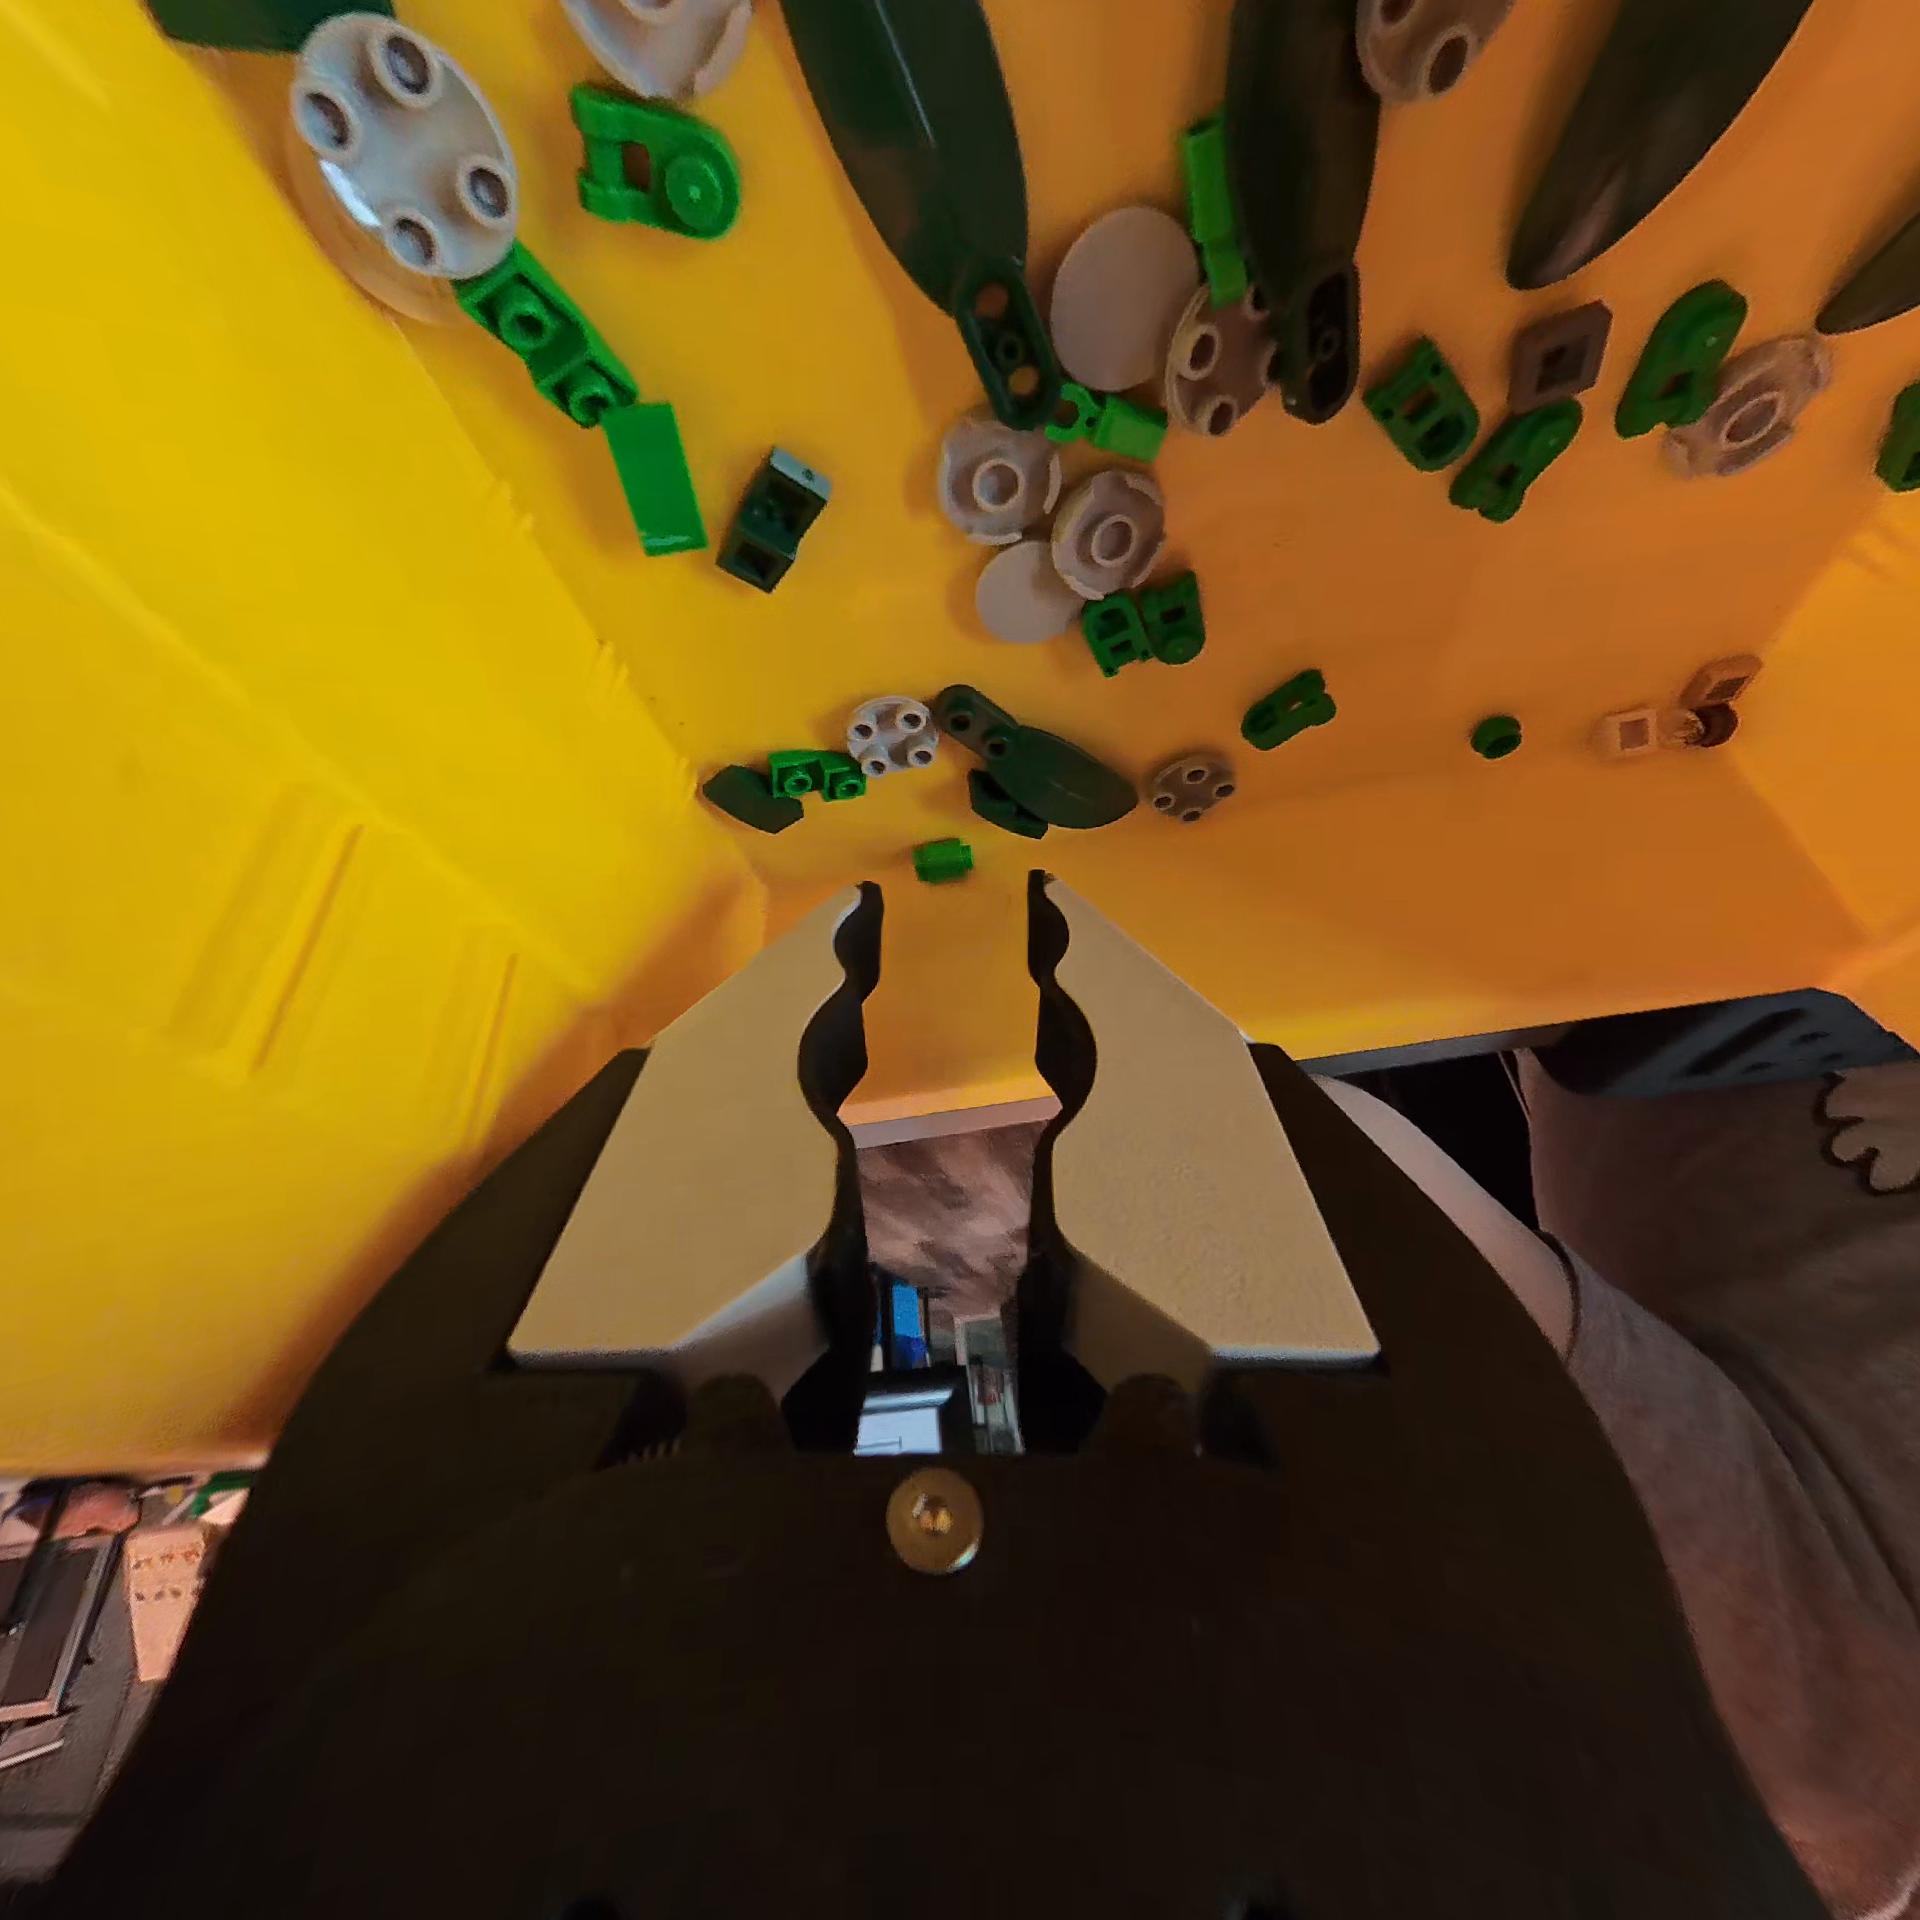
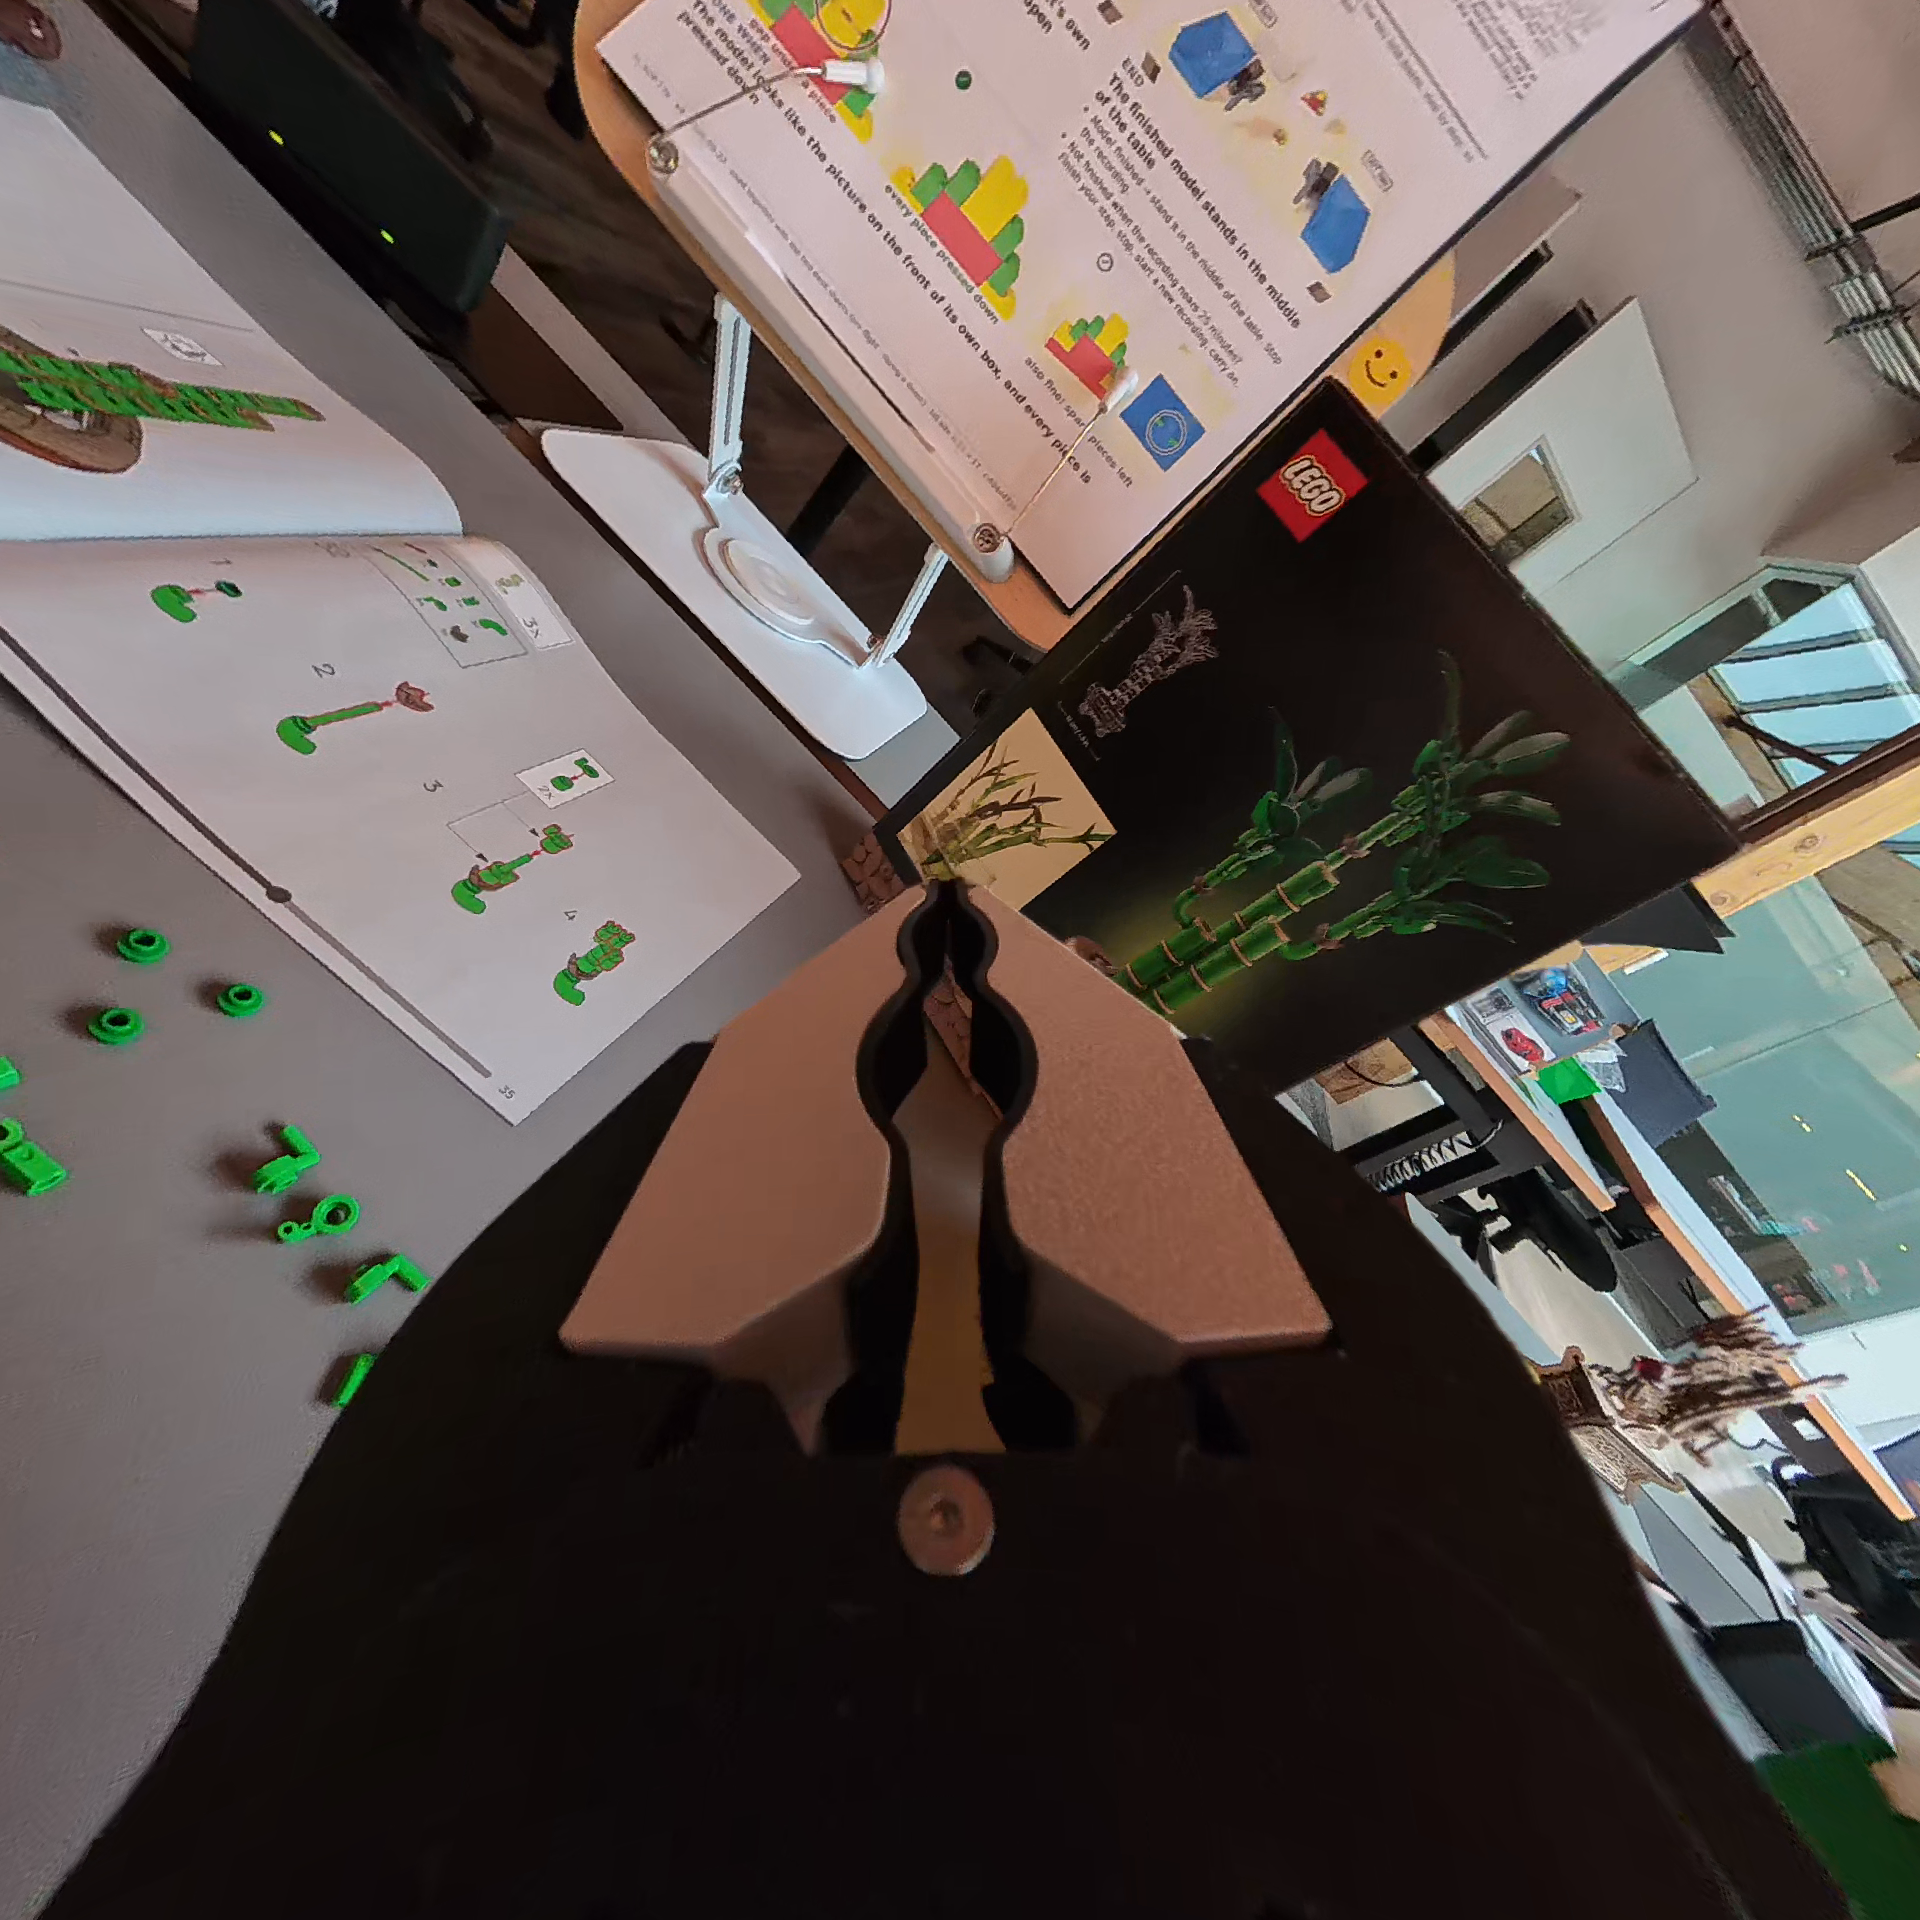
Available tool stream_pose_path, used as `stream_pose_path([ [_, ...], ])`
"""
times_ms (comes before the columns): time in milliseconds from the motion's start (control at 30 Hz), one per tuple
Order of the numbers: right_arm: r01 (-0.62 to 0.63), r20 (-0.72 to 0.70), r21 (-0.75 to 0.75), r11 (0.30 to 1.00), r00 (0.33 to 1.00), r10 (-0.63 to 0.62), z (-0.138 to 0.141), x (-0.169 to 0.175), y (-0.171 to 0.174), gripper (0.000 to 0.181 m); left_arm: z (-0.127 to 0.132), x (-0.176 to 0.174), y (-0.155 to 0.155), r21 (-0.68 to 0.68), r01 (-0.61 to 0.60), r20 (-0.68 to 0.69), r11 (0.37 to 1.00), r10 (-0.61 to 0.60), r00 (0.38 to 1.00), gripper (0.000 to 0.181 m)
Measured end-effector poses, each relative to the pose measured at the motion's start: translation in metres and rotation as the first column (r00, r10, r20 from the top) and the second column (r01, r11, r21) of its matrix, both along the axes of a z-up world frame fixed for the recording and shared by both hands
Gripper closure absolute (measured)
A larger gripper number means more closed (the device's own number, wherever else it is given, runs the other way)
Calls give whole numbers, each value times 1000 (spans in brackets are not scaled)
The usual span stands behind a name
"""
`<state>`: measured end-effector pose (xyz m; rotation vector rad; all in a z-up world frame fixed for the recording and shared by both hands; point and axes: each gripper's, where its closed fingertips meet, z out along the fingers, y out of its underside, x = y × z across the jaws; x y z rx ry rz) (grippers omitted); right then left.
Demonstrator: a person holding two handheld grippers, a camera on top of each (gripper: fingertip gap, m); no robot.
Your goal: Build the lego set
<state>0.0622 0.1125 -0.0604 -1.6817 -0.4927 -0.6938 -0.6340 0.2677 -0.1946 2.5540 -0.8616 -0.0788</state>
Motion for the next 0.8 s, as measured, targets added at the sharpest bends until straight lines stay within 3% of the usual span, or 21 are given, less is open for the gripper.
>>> stream_pose_path([
  [567,-17,-7,-70,997,1000,16,-12,-2,2,181,-8,-3,-3,-78,-28,-30,997,26,999,172],
  [700,-17,9,-73,997,1000,17,-11,-3,1,181,2,-4,3,-9,-46,-32,999,45,998,172],
  [800,-23,18,-55,998,1000,24,-4,-6,-1,181,22,7,12,111,-72,49,991,67,997,172],
])
